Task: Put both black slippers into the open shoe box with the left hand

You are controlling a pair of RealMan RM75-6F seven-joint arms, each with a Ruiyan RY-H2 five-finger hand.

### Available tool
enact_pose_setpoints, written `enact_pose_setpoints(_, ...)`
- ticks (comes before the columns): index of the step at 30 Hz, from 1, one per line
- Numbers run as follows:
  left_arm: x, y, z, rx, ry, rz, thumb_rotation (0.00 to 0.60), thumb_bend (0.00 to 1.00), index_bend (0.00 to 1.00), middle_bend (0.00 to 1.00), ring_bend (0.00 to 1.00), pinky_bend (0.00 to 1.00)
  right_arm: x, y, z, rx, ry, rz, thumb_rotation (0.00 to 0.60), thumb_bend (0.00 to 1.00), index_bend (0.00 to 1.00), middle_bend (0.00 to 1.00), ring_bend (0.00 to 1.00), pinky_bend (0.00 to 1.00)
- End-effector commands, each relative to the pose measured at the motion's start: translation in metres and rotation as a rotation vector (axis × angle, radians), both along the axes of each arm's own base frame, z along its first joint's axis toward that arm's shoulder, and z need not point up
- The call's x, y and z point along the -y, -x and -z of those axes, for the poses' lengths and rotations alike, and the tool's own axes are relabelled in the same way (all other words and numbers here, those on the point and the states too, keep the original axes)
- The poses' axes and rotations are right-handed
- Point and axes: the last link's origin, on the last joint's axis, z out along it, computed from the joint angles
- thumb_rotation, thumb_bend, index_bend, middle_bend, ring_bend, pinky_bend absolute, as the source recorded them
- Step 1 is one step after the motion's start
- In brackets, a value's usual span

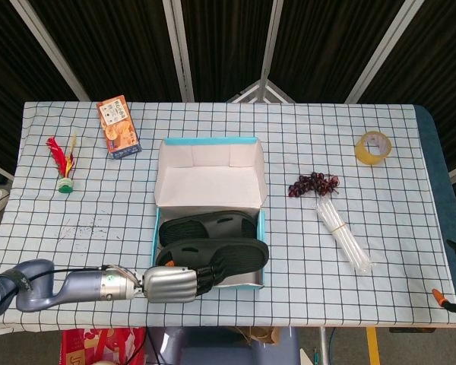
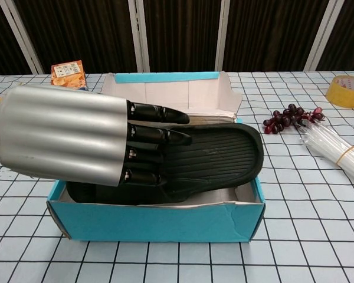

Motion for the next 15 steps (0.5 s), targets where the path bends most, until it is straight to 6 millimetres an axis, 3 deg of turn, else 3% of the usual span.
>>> enact_pose_setpoints(1, -0.001, 0.001, 0.004, -0.003, 0.008, -0.009, 0.600, 0.36, 0.52, 0.52, 0.13, 0.14, 0.000, 0.000, 0.000, 0.000, 0.000, -0.001, 0.600, 0.31, 0.06, 0.11, 0.18, 0.11)
enact_pose_setpoints(15, -0.005, 0.014, 0.033, -0.018, 0.082, -0.131, 0.600, 0.36, 0.51, 0.52, 0.13, 0.18, 0.000, 0.001, 0.000, 0.002, -0.002, 0.006, 0.600, 0.31, 0.06, 0.11, 0.18, 0.11)
